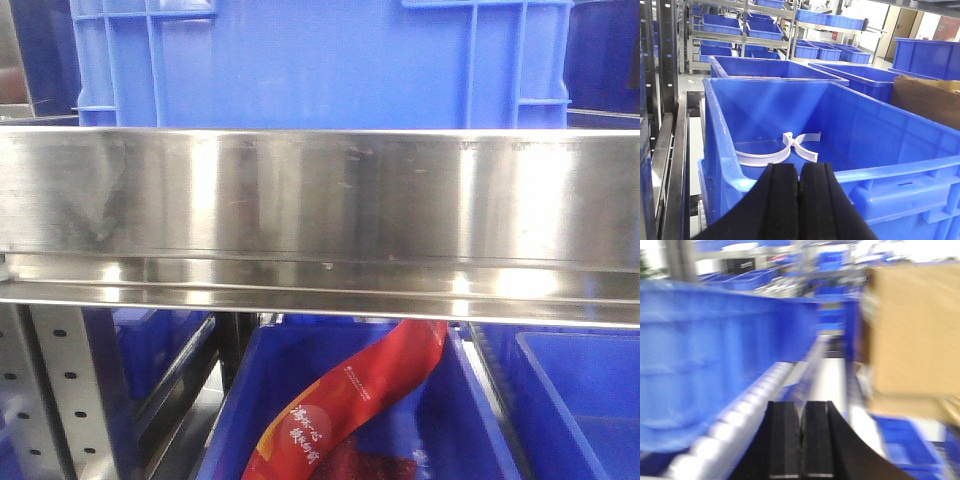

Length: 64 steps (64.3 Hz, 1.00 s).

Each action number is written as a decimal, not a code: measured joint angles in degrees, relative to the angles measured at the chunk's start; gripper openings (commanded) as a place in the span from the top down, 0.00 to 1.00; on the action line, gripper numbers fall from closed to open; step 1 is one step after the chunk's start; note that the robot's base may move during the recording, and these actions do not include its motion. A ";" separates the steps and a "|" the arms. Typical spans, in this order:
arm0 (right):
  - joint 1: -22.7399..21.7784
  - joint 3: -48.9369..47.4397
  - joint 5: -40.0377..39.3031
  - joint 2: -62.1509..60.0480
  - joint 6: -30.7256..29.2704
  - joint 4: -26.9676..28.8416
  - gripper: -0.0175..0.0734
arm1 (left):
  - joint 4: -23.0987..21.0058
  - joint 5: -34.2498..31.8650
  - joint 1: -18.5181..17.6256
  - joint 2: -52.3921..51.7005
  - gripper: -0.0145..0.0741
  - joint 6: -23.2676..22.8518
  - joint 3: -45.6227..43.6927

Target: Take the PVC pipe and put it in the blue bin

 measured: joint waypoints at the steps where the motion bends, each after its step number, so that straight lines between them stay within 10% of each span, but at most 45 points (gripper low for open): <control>1: -0.48 1.06 -0.27 -0.95 0.00 0.00 0.99 | 0.00 0.00 0.00 0.00 0.96 0.00 0.00; 64: -5.87 4.66 -0.41 -6.75 0.12 -1.31 0.99 | 0.00 0.00 0.00 -0.09 0.96 0.00 0.25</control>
